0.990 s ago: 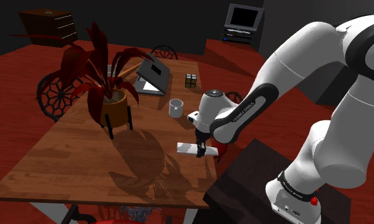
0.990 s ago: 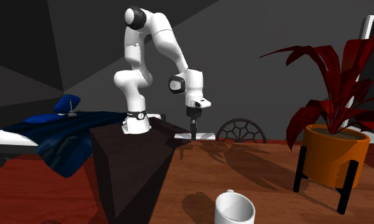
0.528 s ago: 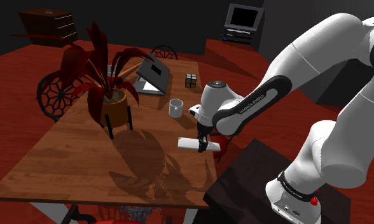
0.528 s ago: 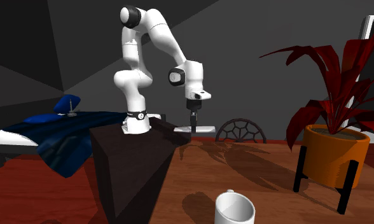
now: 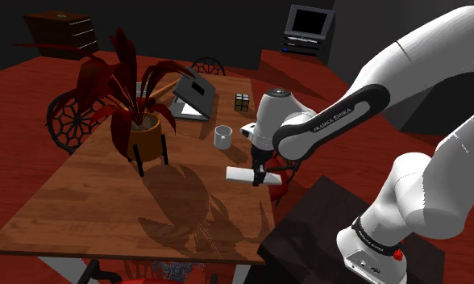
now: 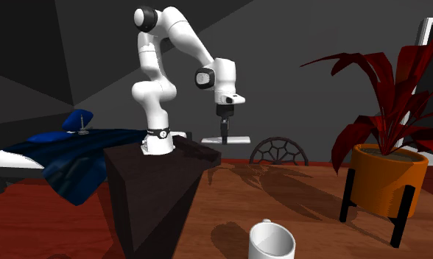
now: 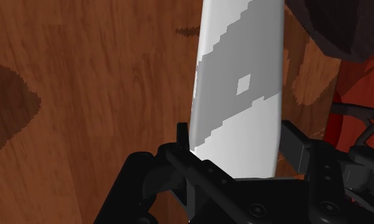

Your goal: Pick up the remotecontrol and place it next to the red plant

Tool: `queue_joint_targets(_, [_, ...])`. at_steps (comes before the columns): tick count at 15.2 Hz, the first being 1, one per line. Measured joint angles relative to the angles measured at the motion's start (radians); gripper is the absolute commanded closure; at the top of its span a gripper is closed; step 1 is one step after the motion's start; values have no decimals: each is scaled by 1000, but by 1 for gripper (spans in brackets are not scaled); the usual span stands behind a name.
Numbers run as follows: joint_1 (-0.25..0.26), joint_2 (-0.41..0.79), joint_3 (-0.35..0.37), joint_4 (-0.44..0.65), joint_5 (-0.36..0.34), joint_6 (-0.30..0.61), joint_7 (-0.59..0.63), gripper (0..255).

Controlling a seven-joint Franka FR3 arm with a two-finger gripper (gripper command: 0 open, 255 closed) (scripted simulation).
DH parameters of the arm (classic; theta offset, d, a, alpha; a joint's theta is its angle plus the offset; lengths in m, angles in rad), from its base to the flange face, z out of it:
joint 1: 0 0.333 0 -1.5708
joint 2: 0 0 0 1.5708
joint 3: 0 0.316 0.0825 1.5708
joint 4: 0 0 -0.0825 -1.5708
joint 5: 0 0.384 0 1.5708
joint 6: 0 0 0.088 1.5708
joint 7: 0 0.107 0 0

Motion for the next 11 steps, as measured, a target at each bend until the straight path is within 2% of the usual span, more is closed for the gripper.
queue_joint_targets(11, [-1, -124, -2, 52, -1, -176, 0, 255])
